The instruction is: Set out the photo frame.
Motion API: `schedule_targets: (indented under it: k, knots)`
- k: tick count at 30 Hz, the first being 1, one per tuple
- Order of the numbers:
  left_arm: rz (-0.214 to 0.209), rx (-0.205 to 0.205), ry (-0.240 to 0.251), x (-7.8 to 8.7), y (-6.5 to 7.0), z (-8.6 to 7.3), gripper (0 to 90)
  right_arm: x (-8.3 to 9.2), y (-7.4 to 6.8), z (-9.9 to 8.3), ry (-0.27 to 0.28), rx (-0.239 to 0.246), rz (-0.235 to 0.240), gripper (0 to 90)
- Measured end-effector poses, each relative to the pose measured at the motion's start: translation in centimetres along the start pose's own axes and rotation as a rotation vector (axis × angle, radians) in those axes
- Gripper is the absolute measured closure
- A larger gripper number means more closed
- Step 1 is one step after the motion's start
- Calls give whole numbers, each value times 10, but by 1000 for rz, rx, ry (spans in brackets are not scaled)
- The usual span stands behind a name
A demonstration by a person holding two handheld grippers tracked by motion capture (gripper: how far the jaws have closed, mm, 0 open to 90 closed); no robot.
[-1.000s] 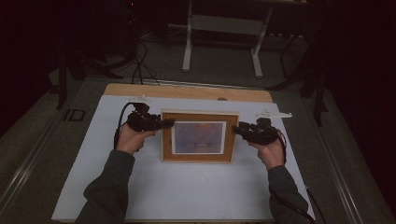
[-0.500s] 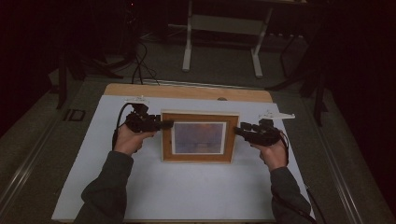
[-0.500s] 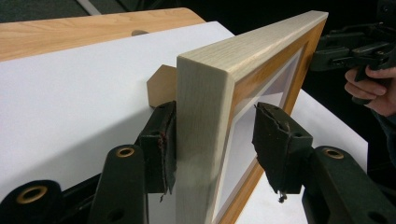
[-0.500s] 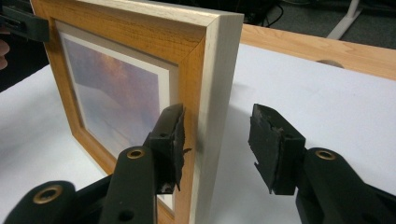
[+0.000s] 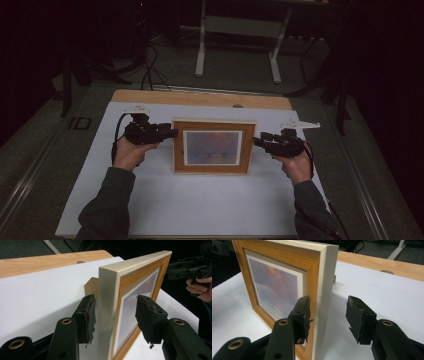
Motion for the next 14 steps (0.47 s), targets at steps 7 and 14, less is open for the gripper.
schedule_targets:
  k: [7,14]
  knots:
    - [43,-15,-10,13,0,-6,502,6,8,-7,-13,-7,-9,535]
    - [75,-37,-56,22,2,-23,501,9,18,-21,-43,-21,-11,547]
Point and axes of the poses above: each handheld gripper's, and its own axes: x roughly backward along the jaws, z roughly out of its top, y roughly to its right, the point moved 9 cm from there along -x, roughly forward along the jaws, and after that the axes turned 13 degrees about -x, right-handed, at the moved point
